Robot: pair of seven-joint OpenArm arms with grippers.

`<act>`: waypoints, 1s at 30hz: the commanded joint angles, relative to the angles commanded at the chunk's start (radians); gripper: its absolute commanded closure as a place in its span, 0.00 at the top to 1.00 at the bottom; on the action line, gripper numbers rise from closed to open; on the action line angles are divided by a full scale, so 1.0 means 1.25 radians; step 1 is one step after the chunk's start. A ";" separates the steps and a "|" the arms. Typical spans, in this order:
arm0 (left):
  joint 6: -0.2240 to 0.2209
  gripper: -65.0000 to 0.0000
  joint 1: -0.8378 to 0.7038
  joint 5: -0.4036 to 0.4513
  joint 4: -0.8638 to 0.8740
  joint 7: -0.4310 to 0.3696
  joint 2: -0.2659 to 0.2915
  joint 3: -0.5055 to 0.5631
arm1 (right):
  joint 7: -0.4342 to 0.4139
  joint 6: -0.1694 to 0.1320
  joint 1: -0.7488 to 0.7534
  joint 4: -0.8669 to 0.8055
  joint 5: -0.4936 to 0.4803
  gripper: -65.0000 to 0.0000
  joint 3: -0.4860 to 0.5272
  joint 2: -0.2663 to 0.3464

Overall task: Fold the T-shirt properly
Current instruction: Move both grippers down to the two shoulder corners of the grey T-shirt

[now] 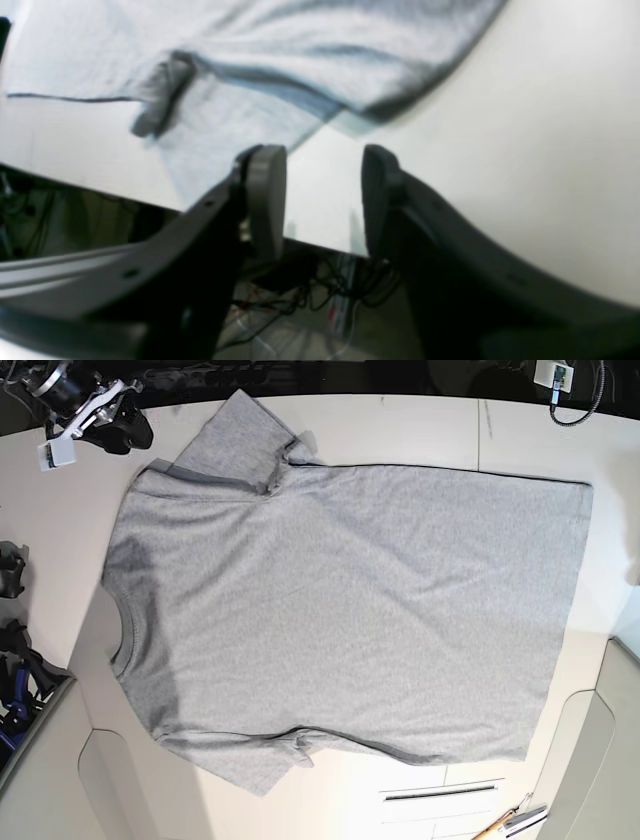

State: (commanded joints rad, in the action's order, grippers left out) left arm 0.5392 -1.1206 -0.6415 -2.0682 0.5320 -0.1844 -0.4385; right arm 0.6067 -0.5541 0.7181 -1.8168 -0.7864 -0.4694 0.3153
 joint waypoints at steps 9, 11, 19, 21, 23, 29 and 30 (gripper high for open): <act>-0.003 0.65 0.048 -0.027 0.000 0.035 -0.002 -0.019 | 0.002 -0.003 -0.049 0.086 0.002 0.38 0.085 0.000; -0.003 0.65 0.048 -0.045 0.000 0.034 -0.002 -0.043 | 0.002 -0.002 -0.049 0.092 0.007 0.39 0.108 -0.006; -0.003 0.65 0.089 -0.085 0.000 0.061 -0.038 -0.096 | -0.003 -0.002 -0.059 0.094 0.038 0.48 0.185 -0.058; -0.004 0.65 0.107 -0.095 0.000 0.072 -0.041 -0.097 | -0.003 -0.002 -0.066 0.094 0.040 0.48 0.201 -0.069; -0.007 0.65 0.118 -0.101 0.000 0.074 -0.041 -0.097 | -0.003 -0.002 -0.072 0.094 0.040 0.48 0.212 -0.078; -0.028 0.65 0.172 -0.093 0.001 0.078 -0.042 -0.134 | -0.003 -0.002 -0.087 0.094 0.044 0.48 0.231 -0.085; -0.031 0.65 0.183 -0.093 0.001 0.078 -0.042 -0.153 | -0.003 -0.002 -0.089 0.094 0.045 0.48 0.231 -0.085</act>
State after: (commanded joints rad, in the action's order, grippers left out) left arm 0.5011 -0.8917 -0.7582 -2.0670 0.6289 -0.2363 -0.6292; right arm 0.6033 -0.5571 0.6067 -1.6989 -0.7303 -0.1802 0.2096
